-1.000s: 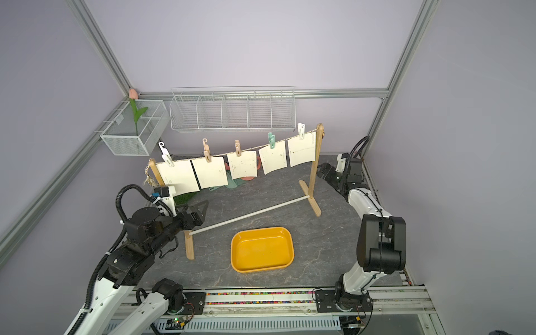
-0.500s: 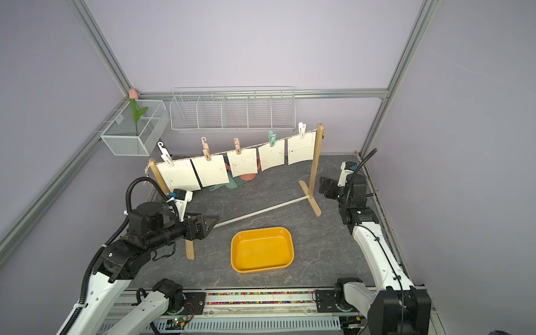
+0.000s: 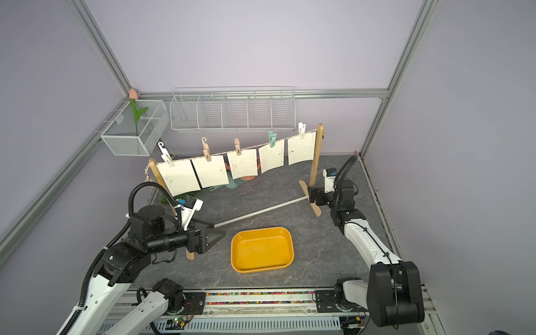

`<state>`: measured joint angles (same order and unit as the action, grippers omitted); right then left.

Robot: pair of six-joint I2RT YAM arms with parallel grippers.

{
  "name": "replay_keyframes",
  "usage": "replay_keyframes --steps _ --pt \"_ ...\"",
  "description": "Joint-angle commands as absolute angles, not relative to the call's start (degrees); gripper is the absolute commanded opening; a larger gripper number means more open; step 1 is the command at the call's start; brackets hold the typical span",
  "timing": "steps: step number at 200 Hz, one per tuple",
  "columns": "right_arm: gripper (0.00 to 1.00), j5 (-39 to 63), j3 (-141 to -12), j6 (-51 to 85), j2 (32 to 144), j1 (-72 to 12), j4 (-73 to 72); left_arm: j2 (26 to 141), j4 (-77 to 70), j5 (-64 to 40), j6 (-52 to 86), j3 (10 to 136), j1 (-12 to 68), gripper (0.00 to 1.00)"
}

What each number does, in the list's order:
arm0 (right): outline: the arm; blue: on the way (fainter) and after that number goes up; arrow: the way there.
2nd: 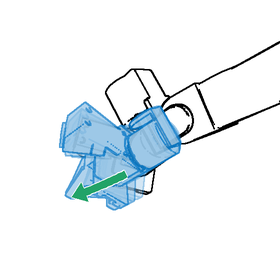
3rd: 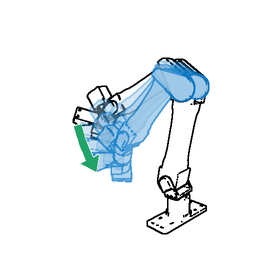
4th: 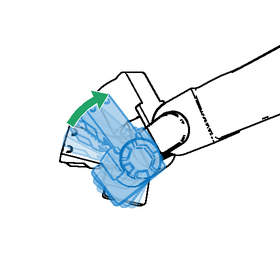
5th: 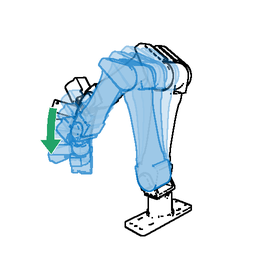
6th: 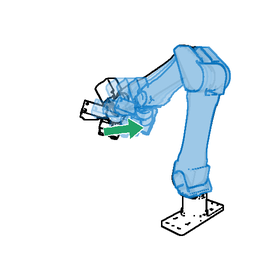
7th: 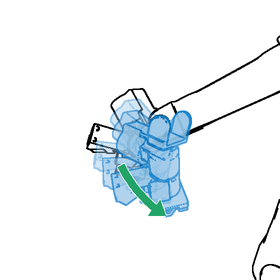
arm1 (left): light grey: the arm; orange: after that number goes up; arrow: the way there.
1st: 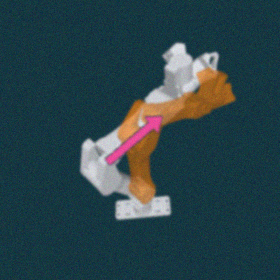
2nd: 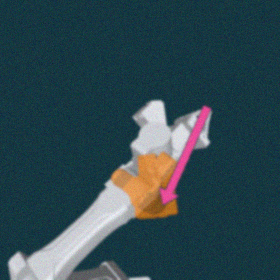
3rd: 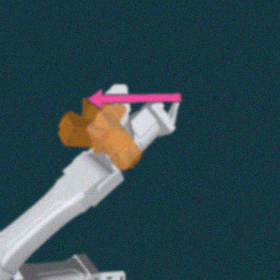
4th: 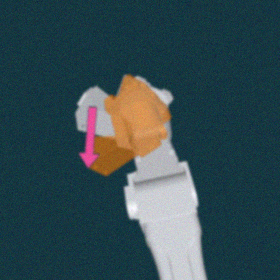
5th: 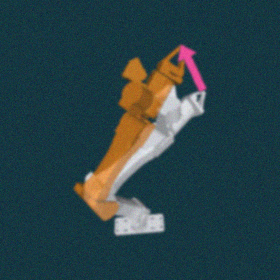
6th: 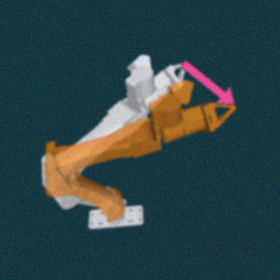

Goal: Remove the postcards from the strings
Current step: Adjust the clothesline at the center of the board.

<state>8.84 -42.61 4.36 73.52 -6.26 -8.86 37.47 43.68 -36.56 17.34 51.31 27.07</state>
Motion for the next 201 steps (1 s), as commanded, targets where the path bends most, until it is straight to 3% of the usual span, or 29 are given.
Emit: replay_keyframes --steps 1,62,158,201 --pt "0.93 7.4 -46.2 -0.4 76.2 -8.1 -14.2 37.1 42.8 -37.7 15.5 50.6 27.5 1.0" --pt "0.91 2.3 -49.2 -2.8 82.6 -9.4 -23.5 34.7 42.4 -36.1 15.4 50.2 27.7 1.0" --pt "0.45 3.5 -50.7 -3.6 82.0 -10.6 -19.5 37.0 40.8 -37.8 13.6 50.0 27.8 0.99" --pt "0.33 2.1 -47.6 -3.0 77.7 -10.9 -16.8 37.4 39.9 -38.9 12.8 50.4 27.9 0.99"
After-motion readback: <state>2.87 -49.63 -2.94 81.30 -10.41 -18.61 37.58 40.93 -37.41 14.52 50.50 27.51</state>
